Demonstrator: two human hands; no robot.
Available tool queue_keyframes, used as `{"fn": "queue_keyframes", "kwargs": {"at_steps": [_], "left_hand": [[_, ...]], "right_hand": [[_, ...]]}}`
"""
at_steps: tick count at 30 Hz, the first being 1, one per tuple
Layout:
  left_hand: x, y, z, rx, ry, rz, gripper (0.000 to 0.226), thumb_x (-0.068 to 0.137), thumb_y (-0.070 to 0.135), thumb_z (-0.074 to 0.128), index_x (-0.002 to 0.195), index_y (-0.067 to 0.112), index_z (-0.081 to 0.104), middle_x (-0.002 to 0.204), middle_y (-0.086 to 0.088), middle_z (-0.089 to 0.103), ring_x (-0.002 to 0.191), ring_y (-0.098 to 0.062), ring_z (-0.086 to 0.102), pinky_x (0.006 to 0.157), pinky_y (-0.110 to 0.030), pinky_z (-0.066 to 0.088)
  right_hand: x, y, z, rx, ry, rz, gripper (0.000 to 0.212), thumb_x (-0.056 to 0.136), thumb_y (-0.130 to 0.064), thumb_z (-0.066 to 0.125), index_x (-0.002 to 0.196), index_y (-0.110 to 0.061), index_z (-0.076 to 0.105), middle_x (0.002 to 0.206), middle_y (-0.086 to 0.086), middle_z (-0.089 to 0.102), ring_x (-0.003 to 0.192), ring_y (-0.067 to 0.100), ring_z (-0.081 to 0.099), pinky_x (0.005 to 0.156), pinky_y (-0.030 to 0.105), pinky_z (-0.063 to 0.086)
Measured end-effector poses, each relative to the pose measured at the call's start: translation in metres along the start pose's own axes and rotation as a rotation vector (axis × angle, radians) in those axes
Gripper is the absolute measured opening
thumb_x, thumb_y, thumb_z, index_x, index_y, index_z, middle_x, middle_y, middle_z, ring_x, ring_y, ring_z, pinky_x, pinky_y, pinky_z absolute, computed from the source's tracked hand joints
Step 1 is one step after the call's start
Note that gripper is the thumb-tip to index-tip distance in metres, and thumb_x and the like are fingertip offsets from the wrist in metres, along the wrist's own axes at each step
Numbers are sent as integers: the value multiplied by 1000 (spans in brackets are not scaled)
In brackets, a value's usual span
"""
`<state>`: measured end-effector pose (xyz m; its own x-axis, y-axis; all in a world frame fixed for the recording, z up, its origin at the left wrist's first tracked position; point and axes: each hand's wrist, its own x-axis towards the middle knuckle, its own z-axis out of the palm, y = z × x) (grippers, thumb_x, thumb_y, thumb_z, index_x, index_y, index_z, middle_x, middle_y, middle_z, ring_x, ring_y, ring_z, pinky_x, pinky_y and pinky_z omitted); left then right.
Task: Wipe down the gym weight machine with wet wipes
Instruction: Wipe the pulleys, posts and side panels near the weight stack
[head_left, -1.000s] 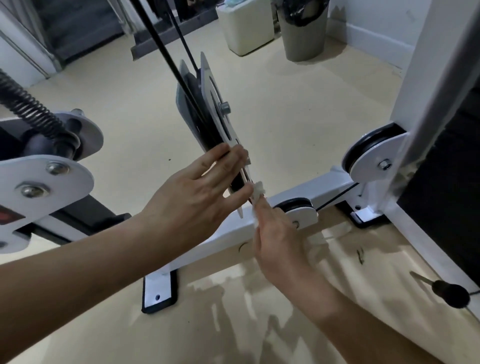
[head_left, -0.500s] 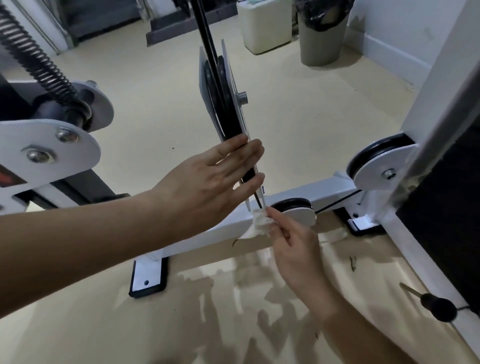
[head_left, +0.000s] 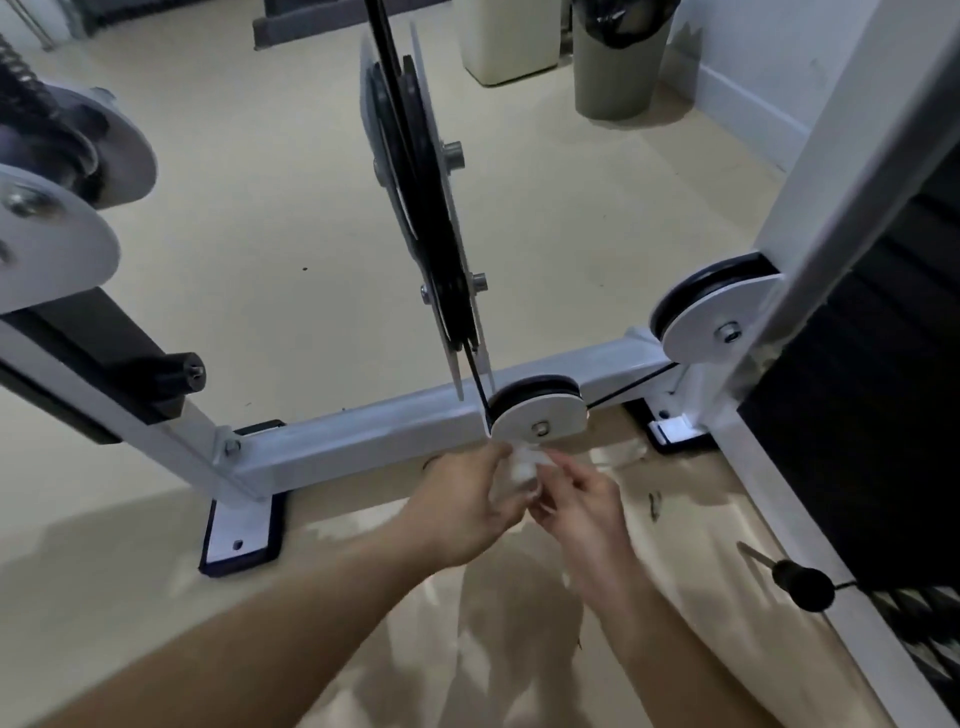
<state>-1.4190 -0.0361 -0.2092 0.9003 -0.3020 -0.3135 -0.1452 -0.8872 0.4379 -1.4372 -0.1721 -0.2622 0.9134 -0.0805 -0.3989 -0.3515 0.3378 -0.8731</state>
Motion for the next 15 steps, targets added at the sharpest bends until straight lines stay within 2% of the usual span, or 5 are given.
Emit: {"fn": "queue_keyframes", "kwargs": {"at_steps": [3,6,9,11,15], "left_hand": [[3,13,14,-665,91,-232,15,87,31,70,97,19,68,82,7,69,72,-4,62,67,-23,50],[6,16,18,-949,289,-392,8,85,22,74,90,17,71,78,1,70,60,-2,58,57,-15,44],[17,17,26,-1005,551,-497,13,84,17,74,84,22,63,71,-2,65,60,-15,59,60,-28,49],[25,19,32,-948,675,-536,20,82,17,74,79,23,55,68,-1,66,63,-24,65,66,-36,55],[37,31,35,-929,786,-578,16,81,17,74,75,22,60,68,7,67,68,-14,67,60,-18,49]], "right_hand": [[4,-34,-2,-118,-86,-12,17,92,-3,60,86,-13,74,77,5,73,72,16,69,67,27,56],[15,-41,-8,-194,61,-53,13,89,-6,66,88,-17,72,78,2,72,65,10,66,58,23,52],[25,-34,3,96,229,21,14,87,5,65,83,-8,62,69,7,61,53,14,56,54,26,51],[28,-26,17,336,272,73,19,85,10,66,78,-7,60,73,10,61,61,19,60,66,32,57],[28,-11,28,159,267,-68,21,82,4,71,81,-17,71,83,9,72,78,18,67,79,34,55]]}}
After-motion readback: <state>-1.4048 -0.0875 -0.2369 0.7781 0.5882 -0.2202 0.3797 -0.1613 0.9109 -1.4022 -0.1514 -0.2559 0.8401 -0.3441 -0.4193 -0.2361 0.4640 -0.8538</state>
